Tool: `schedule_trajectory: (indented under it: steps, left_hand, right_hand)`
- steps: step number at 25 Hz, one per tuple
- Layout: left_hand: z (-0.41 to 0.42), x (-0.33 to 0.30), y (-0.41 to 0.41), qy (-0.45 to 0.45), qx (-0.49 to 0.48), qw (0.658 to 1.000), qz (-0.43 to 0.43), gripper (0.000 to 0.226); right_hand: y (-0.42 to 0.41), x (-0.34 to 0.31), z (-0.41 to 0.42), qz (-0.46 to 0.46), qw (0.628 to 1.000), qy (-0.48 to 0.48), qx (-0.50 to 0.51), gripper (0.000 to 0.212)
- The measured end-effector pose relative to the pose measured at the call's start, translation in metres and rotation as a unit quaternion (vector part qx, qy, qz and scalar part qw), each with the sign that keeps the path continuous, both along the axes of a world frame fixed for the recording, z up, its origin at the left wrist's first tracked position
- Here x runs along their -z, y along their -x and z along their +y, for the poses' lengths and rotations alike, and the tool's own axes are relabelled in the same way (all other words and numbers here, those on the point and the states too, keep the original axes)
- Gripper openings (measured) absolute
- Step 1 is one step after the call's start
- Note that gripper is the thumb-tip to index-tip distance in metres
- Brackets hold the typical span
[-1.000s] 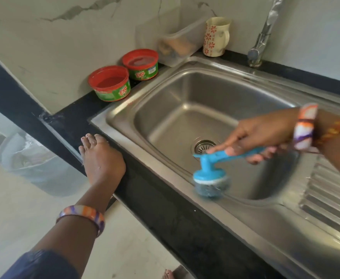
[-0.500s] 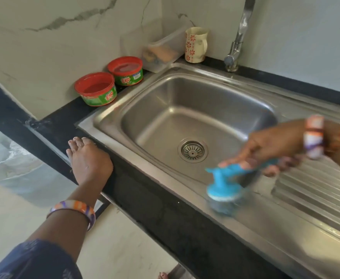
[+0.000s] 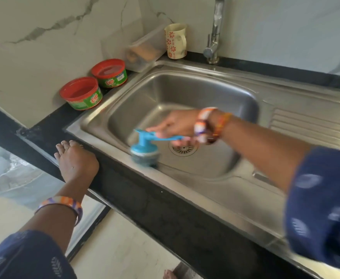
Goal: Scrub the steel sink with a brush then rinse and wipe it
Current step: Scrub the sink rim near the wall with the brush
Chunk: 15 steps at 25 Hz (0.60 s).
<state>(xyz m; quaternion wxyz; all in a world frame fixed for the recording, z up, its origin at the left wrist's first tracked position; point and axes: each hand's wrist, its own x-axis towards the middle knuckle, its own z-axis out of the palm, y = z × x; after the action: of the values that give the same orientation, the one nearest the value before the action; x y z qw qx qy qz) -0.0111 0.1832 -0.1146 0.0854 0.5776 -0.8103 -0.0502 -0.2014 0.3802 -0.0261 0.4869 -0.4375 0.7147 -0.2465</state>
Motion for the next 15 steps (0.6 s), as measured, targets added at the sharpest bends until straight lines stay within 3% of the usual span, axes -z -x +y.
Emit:
schedule_trajectory:
  steps: [5, 8, 11, 15]
  left_hand:
    - [0.004, 0.002, 0.003, -0.014, -0.020, 0.999, 0.033, 0.047]
    - [0.006, -0.001, 0.003, -0.025, -0.028, 0.998, 0.050, 0.048]
    - [0.002, 0.002, -0.002, -0.036, 0.000, 0.999, 0.032, 0.045]
    - [-0.032, -0.007, 0.001, -0.048, 0.094, 0.994, 0.019, 0.034]
  right_hand:
    - [0.020, -0.034, 0.121, -0.044, 0.978, -0.204, -0.008, 0.034]
    - [0.001, -0.024, 0.086, 0.028, 0.997, -0.069, -0.011, 0.037]
    - [-0.027, 0.004, -0.019, 0.129, 0.988, 0.083, -0.011, 0.040]
    - [-0.048, 0.022, -0.148, 0.178, 0.973, 0.138, 0.043, 0.041]
